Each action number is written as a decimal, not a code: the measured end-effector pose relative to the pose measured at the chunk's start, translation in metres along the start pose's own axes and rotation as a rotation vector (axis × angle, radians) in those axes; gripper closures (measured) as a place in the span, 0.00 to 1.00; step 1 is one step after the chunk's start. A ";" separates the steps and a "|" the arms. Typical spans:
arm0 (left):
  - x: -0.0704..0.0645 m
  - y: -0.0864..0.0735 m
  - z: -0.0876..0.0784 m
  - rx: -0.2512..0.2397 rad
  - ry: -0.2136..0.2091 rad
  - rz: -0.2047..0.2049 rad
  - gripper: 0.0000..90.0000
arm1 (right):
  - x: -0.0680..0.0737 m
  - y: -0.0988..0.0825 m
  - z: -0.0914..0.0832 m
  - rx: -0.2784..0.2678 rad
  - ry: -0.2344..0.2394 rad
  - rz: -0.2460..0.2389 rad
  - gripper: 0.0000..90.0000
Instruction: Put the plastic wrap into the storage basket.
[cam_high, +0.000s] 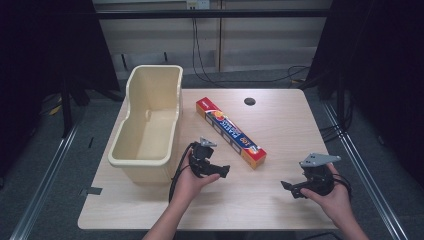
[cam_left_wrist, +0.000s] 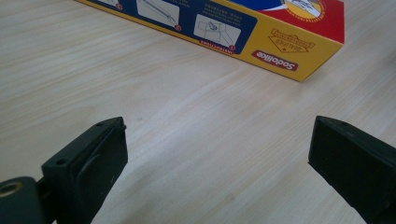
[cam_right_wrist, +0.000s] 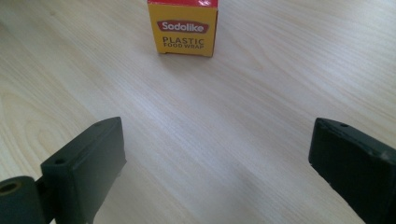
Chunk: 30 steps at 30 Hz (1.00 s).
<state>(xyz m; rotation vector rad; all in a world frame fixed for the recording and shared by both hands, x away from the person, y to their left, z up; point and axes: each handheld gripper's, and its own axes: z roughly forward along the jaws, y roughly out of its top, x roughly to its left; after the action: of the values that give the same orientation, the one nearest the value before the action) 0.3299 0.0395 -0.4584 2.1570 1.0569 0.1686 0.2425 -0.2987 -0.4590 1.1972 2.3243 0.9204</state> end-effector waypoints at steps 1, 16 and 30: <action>0.001 0.002 0.000 0.010 -0.002 0.007 0.05 | 0.000 0.000 -0.001 0.004 -0.001 0.000 0.04; 0.000 0.030 0.012 0.029 -0.003 -0.070 0.05 | 0.001 0.001 0.000 0.001 -0.007 -0.003 0.05; -0.003 0.068 0.032 0.049 0.011 -0.080 0.06 | 0.001 0.000 0.001 0.002 -0.007 -0.004 0.05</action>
<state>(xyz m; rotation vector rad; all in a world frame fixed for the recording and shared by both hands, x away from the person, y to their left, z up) 0.3844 -0.0077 -0.4365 2.1550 1.1630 0.1187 0.2429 -0.2977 -0.4593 1.1946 2.3219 0.9104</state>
